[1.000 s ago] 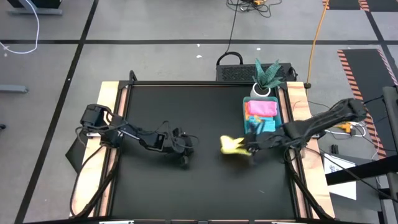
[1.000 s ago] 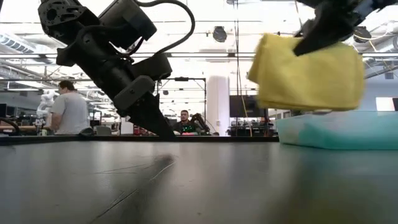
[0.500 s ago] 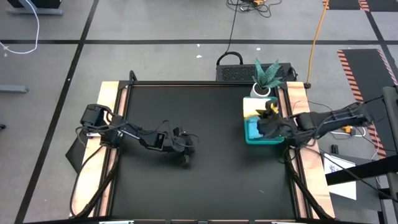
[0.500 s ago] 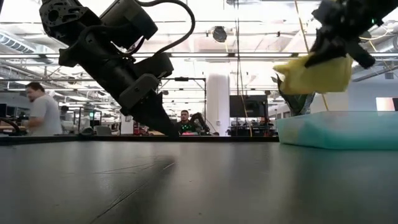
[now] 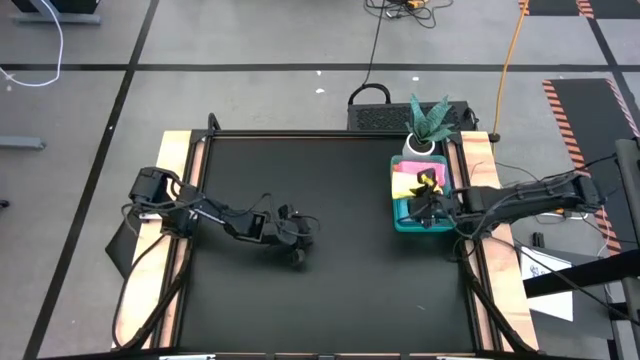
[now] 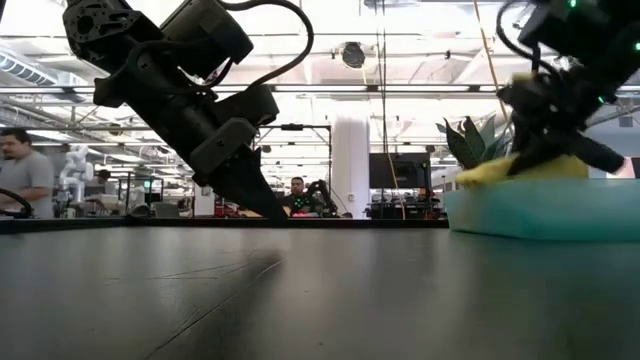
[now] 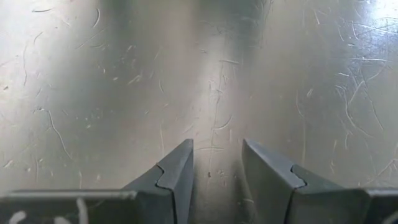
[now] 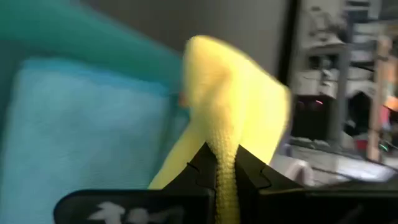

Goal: Fold microfiber towels
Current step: Put the yellow microfiber cloth into the green bin

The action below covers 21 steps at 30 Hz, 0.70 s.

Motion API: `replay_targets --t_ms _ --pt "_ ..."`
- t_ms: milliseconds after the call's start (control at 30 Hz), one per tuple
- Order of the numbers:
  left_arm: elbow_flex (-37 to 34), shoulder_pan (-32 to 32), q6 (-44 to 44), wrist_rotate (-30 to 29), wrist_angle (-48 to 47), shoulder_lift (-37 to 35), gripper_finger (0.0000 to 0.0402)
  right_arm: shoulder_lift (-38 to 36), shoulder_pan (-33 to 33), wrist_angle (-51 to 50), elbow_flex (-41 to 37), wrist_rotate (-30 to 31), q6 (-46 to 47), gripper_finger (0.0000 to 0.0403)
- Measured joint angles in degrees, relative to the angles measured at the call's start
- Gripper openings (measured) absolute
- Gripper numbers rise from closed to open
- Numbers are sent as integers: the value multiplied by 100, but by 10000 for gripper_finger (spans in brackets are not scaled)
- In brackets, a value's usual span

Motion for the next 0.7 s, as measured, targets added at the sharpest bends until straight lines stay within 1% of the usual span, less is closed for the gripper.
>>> replay_targets --t_ms 100,233,300,500,567,633,700 --pt "0 -24 0 0 -2 0 140 41 49 20 -94 -449 -433 7" --pt "0 -26 0 0 -4 0 140 18 139 -82 -88 -529 -547 7" --pt "0 -26 0 0 -4 0 140 10 169 -414 -25 -640 -731 7" --pt "0 -20 -2 2 -2 0 140 10 173 -1798 347 -645 -801 8" --pt "0 -20 -2 1 -1 0 140 10 170 -1818 386 -896 -772 8" --pt "0 -20 -2 1 9 0 140 11 170 -1766 387 -1337 -763 8" --pt "0 -20 -9 0 13 -1 140 12 173 -1752 387 -1525 -767 8"
